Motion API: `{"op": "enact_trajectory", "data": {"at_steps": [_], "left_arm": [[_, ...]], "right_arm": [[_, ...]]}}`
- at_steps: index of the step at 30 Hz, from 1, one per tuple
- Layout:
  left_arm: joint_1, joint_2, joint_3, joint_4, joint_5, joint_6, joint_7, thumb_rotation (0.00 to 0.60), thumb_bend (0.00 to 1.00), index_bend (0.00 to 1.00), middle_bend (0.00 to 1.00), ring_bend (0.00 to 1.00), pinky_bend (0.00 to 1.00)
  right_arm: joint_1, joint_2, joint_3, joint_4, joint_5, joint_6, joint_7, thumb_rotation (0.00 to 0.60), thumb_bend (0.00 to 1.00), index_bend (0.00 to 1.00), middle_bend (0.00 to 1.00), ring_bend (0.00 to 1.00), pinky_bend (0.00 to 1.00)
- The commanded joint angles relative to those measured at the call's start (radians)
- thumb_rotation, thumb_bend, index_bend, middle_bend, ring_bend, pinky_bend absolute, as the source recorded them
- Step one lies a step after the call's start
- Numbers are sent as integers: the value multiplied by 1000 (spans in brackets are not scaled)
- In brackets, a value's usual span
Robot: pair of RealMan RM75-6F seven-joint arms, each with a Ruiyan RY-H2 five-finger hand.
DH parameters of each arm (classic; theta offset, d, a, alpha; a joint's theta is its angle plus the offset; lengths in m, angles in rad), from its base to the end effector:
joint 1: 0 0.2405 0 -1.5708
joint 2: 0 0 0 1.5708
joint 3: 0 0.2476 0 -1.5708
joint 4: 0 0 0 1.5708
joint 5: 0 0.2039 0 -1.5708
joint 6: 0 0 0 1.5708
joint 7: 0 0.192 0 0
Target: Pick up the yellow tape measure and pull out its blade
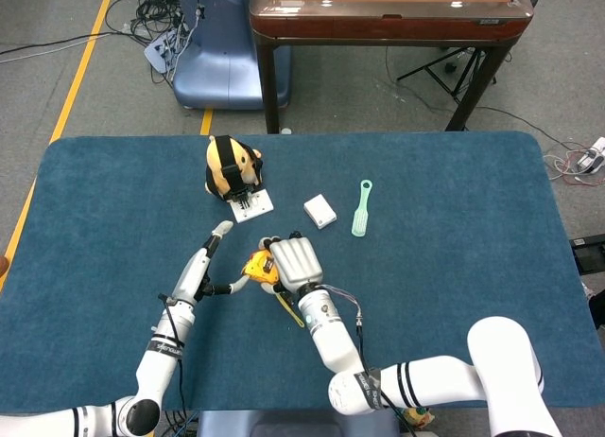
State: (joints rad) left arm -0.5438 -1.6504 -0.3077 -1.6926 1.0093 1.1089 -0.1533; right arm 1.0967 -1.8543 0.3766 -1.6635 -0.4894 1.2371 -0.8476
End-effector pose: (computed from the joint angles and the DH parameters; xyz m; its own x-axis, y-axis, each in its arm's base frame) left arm -0.1238 0.3425 -0.0232 -0.4467 0.2996 0.8430 0.8877 0.0310 0.4594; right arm 0.0240 -0.3528 -0.0867 0.3565 -0.3470 0.8675 -0.9176 -0.3048 0.2552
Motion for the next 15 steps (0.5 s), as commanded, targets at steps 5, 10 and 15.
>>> {"op": "enact_trajectory", "data": {"at_steps": [5, 10, 15], "left_arm": [[0, -3, -3, 3, -6, -3, 4, 600, 202, 0, 0, 0, 0], [1, 0, -3, 8, -17, -9, 10, 600, 202, 0, 0, 0, 0], [5, 7, -5, 15, -26, -10, 16, 600, 202, 0, 0, 0, 0]], "right_arm": [[10, -12, 8, 14, 7, -10, 3, 600, 971, 762, 760, 696, 215], [6, -10, 4, 13, 7, -16, 10, 600, 971, 762, 760, 696, 215], [1, -6, -1, 15, 4, -19, 20, 600, 971, 766, 760, 696, 215]]}}
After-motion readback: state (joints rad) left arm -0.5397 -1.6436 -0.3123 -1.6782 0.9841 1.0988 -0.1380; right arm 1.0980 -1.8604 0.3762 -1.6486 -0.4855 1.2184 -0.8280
